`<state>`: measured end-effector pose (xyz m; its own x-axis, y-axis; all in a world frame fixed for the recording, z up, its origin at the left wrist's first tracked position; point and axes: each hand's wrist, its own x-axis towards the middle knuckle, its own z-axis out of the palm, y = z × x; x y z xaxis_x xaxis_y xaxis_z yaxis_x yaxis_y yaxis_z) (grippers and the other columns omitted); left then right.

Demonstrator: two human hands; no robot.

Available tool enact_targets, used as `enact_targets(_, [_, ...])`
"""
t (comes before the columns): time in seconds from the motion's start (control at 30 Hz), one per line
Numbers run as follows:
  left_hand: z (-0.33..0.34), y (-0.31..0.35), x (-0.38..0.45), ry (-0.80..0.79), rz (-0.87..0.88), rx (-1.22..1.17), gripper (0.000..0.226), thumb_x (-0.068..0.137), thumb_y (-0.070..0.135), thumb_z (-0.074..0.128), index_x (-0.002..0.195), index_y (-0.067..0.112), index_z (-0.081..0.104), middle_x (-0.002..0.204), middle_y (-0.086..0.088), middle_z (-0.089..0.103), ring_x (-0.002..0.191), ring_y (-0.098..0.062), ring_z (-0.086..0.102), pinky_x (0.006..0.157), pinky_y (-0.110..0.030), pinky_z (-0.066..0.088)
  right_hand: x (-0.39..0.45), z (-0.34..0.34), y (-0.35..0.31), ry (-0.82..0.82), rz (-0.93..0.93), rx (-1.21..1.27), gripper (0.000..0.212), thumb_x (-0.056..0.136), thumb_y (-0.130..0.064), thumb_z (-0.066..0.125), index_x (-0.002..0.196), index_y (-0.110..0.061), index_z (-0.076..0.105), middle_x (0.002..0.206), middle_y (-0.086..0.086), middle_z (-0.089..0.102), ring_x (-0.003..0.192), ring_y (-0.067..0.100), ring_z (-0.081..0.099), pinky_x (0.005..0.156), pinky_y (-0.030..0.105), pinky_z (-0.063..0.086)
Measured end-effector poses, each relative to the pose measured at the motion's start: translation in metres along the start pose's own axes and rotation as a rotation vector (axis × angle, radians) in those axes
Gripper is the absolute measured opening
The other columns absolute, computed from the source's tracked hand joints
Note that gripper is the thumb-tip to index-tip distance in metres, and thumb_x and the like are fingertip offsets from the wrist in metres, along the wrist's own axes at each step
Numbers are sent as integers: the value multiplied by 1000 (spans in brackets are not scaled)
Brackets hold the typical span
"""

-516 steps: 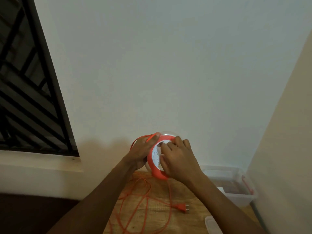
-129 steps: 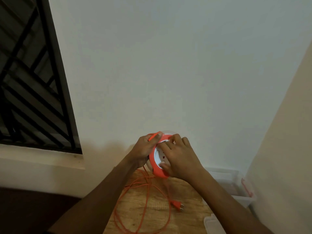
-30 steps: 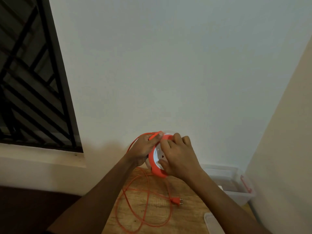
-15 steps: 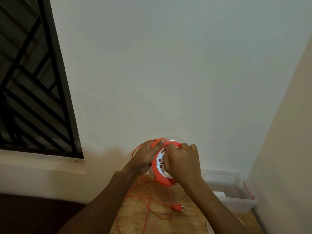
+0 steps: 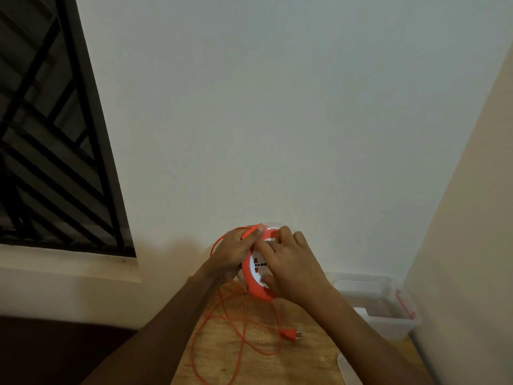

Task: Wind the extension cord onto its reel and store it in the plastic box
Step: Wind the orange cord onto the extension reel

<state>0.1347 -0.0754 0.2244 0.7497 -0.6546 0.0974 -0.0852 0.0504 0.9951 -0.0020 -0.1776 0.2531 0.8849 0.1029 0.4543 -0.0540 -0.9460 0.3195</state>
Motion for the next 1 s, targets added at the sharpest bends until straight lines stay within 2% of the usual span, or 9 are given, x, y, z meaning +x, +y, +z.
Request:
enact_targets(0.13, [-2,3,-1,-10,7,4,48,81,61,63,111,26,74,100,-3,81,88,-28,79,72,-34,64,0,8,2,204,-7,-83,54,63,-48,80,99,-10,68,86,8,74,85,30,63,72,38,49])
enact_targets(0.2, [-1,4,-3,-14,13,-3,46,80,61,63,108,26,74,98,-4,81,86,-28,79,70,-34,64,2,8,5,252,73,-70,49,69,-52,76,93,-9,69,78,9,73,76,31,64,69,38,49])
enact_targets(0.37, [4,7,-3,9,31,9,47,80,64,61,110,29,73,98,1,81,86,-27,79,71,-35,64,5,8,7,263,189,-78,47,74,-54,69,92,-11,68,72,8,71,66,28,62,69,38,47])
enact_targets(0.47, [6,12,-2,19,20,-22,47,84,59,61,113,25,72,100,-3,81,85,-29,79,69,-35,64,8,7,12,279,313,-34,41,79,-51,66,90,-12,67,66,7,69,60,26,61,68,37,45])
enact_targets(0.6, [9,14,-1,28,17,-58,41,88,54,62,113,22,72,103,-9,80,89,-35,78,76,-43,66,9,8,14,287,405,14,33,82,-43,67,88,-11,66,63,6,68,58,26,62,67,39,46])
enact_targets(0.73, [9,16,-3,25,17,-83,40,83,56,63,108,26,73,100,-7,81,86,-32,79,68,-36,65,6,5,15,302,377,-8,31,80,-43,70,82,-12,68,66,6,70,61,27,65,67,39,49])
enact_targets(0.87, [5,21,-2,12,22,-107,47,82,56,65,115,24,70,104,-6,81,88,-32,79,71,-39,65,1,-3,16,358,307,-45,31,79,-42,71,82,-12,68,75,8,72,71,28,63,65,37,48])
enact_targets(0.93, [2,23,-1,17,23,-86,50,81,57,65,117,22,70,103,-5,81,88,-31,79,72,-40,65,-2,-7,17,396,221,-11,32,74,-41,75,87,-12,69,85,7,72,78,28,62,64,36,47])
enact_targets(1.0, [1,23,-1,15,25,-74,50,80,57,64,116,23,70,103,-5,81,89,-32,78,74,-40,65,-4,-8,16,355,72,24,36,70,-38,77,96,-14,68,97,5,72,87,28,60,68,36,48])
